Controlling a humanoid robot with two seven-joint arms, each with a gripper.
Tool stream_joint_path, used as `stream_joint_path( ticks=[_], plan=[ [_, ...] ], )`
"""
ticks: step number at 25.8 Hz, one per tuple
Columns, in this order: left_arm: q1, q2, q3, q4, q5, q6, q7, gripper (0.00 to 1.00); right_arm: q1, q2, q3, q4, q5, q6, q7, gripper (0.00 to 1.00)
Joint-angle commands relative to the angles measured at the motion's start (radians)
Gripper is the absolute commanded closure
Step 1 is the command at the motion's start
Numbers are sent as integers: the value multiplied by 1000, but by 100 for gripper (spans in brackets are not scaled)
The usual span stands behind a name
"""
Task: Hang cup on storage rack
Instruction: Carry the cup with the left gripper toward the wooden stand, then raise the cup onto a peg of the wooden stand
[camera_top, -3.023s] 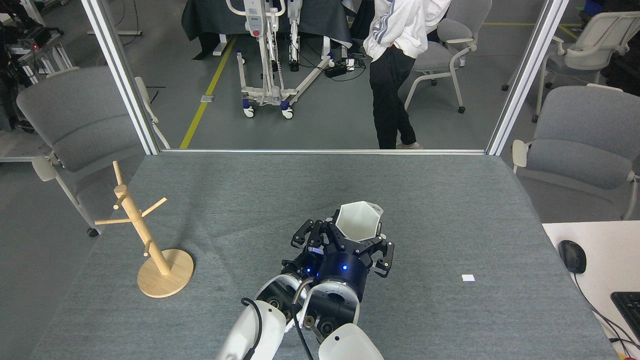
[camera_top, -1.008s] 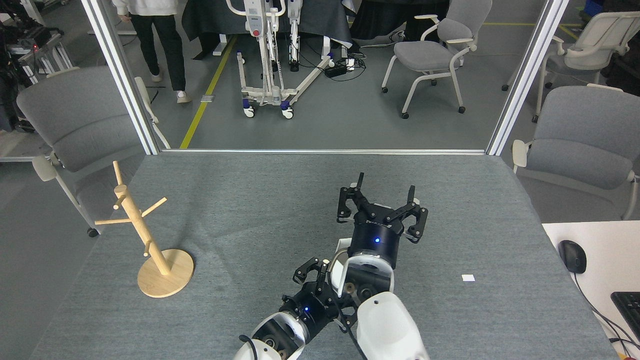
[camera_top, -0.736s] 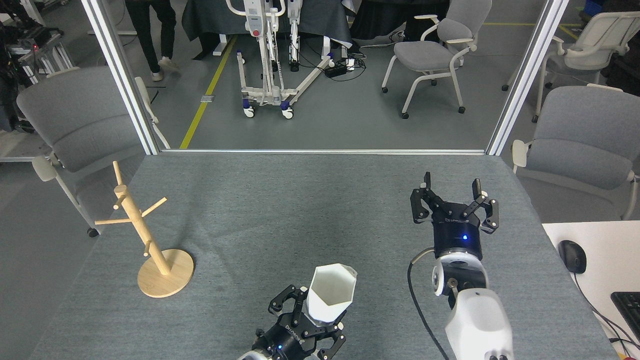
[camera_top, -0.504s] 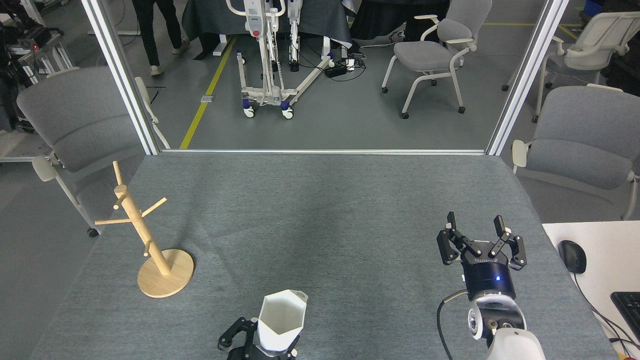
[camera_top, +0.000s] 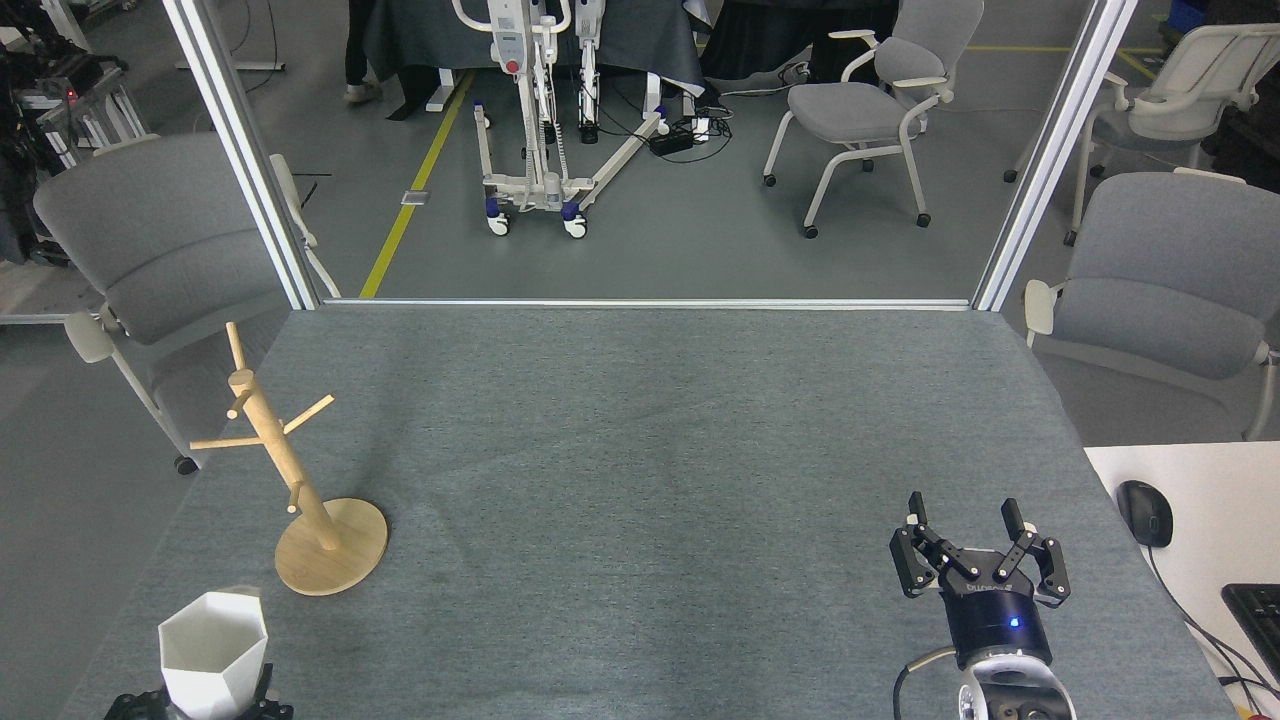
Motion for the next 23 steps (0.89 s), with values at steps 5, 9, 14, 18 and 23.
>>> stream_joint_path(
  ticks=[5, 9, 14, 18, 23],
  plan=[
    [-157, 15, 133, 34, -9, 30, -71, 100, 2, -1, -10, 3, -2, 1, 5, 1],
    [-254, 74, 141, 63, -18, 62, -122, 100, 1, 1, -10, 3, -2, 1, 5, 1],
    [-285, 107, 139, 65, -38, 93, -129, 100, -1, 1, -11, 3, -2, 3, 5, 1],
    [-361, 63, 130, 74, -209, 99, -131, 100, -1, 1, -19, 5, -3, 4, 5, 1],
    [-409, 23, 95, 89, -265, 97, -132, 100, -2, 1, -25, 3, -5, 4, 5, 1]
  ],
)
